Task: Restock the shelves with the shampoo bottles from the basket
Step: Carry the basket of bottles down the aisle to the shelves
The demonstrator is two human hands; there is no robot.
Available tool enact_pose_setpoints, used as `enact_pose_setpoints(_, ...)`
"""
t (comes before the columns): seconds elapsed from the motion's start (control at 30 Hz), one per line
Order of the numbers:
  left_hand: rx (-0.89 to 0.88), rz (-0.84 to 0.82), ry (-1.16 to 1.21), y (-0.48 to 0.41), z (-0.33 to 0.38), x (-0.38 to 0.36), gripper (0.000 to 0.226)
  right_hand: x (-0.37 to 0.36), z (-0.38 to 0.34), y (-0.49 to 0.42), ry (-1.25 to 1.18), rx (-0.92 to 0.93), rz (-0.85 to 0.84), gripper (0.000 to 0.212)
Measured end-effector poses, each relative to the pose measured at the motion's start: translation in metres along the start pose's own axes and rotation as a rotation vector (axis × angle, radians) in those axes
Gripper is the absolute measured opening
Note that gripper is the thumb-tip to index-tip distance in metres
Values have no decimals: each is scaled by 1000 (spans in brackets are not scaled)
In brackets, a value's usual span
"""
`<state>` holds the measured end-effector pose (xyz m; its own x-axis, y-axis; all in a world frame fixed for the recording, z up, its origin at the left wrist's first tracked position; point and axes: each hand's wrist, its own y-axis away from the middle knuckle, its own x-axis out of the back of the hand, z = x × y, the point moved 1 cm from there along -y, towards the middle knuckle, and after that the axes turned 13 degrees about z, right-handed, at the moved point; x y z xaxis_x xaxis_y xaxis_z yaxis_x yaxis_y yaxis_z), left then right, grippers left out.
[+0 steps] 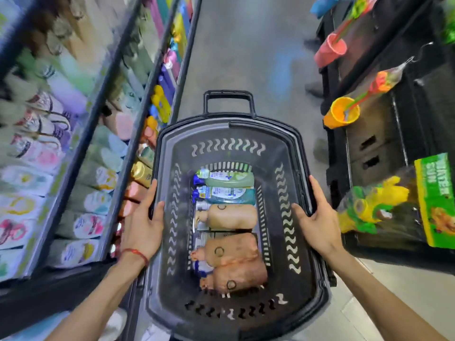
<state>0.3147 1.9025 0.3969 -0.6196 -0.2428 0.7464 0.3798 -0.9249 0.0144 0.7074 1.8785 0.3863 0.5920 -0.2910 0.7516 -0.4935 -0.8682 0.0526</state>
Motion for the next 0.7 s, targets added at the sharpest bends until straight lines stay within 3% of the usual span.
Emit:
enact_pose_setpoints(0.33,-78,-108,45,-242,39,-57,55,-85,-99,-166,60,-78,68,86)
enact_pose_setpoints(0.7,-176,-106,-153,-468,91,-90,57,-187,-189,-303,-95,-162,123,84)
